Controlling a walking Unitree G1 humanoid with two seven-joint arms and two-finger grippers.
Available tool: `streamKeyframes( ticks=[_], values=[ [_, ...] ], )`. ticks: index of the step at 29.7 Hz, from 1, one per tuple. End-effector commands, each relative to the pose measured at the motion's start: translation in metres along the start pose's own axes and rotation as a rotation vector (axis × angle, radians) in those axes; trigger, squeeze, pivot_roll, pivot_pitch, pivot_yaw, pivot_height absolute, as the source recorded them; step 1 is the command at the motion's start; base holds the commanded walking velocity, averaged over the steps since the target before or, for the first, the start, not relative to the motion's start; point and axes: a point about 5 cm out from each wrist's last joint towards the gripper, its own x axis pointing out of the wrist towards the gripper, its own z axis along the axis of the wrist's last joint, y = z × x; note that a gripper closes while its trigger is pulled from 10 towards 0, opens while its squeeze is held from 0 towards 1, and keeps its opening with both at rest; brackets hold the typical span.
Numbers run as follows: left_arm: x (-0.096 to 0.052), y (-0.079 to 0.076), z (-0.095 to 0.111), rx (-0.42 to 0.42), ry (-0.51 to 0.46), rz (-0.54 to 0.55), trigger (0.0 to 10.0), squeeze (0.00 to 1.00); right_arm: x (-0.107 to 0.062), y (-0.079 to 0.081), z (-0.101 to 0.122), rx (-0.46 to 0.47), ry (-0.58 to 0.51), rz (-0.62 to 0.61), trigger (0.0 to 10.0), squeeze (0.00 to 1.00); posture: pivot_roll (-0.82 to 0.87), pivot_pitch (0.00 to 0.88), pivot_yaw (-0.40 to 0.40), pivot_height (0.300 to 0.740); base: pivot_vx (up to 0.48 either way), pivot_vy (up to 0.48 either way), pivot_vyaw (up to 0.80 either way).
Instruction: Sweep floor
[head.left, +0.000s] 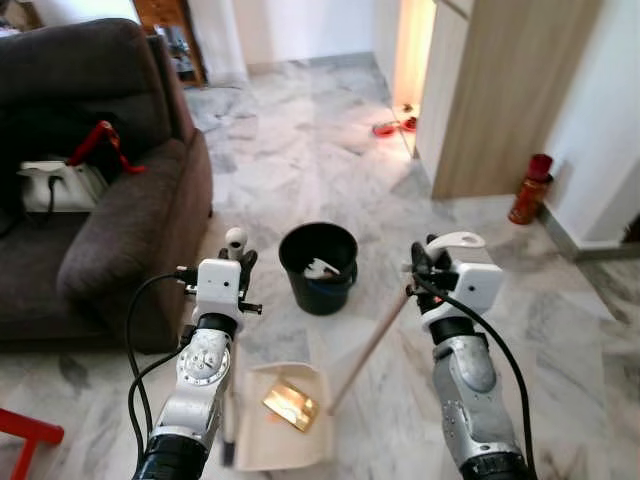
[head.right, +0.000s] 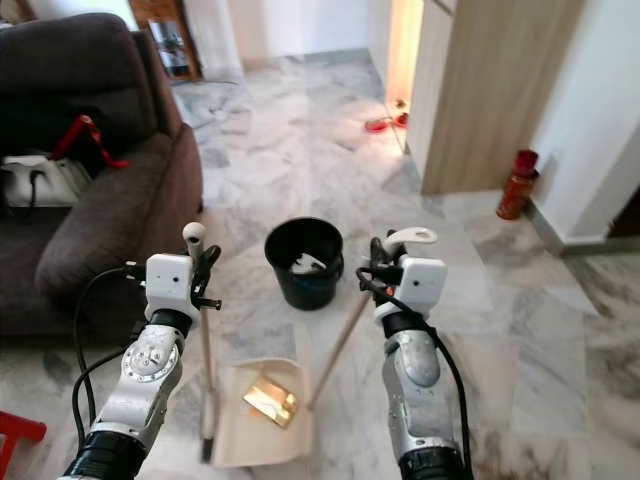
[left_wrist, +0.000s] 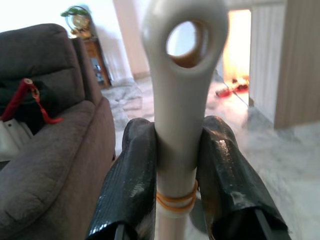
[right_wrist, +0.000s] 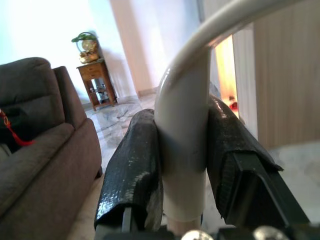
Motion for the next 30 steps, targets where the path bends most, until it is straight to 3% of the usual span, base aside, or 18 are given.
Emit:
streamKeyframes(
  ticks=[1, 30],
  values=[
    [0.0034, 0.0063, 0.0071, 0.015, -0.035, 0.013, 10.0, 0.00, 0.0061, 0.0090, 0.0141, 0.015, -0.072, 0.024, 10.0, 0.00, -0.04, 0.000, 0.041, 0.740, 0.307, 0.000, 0.00],
    [0.0032, 0.0053, 0.0075, 0.024, -0.045, 0.005, 10.0, 0.00, 0.0068, 0.0076, 0.0154, 0.012, -0.077, 0.025, 10.0, 0.00, -0.04, 0.000, 0.042, 0.740, 0.297, 0.000, 0.00]
  ],
)
